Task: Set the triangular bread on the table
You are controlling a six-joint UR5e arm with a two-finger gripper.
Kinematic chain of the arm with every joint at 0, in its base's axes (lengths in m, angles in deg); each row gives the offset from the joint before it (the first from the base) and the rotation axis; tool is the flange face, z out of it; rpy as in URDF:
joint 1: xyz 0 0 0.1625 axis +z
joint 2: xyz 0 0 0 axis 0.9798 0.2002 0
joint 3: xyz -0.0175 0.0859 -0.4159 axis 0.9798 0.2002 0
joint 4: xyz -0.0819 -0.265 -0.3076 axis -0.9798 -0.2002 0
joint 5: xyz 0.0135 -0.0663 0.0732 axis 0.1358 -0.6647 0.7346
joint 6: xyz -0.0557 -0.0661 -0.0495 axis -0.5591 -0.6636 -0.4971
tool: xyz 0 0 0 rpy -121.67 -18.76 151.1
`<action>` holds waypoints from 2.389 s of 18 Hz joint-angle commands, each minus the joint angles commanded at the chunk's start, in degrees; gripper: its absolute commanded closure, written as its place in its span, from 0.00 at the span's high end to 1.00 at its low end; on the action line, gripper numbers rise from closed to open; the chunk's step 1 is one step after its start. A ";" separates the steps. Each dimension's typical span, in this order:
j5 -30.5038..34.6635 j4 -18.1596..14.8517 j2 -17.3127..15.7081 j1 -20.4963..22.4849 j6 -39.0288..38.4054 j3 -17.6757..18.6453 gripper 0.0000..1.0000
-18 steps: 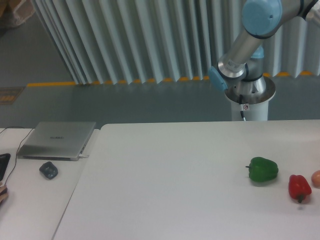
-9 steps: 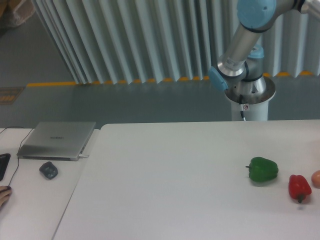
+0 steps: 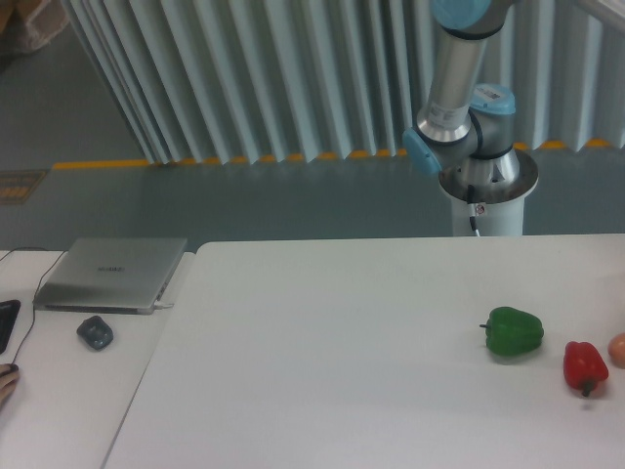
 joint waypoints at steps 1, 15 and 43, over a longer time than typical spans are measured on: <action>2.45 1.15 1.14 -1.76 -2.29 0.00 0.00; 10.47 6.96 6.96 -5.73 -4.35 -2.81 1.00; 3.70 -13.95 0.01 7.10 32.93 -4.57 1.00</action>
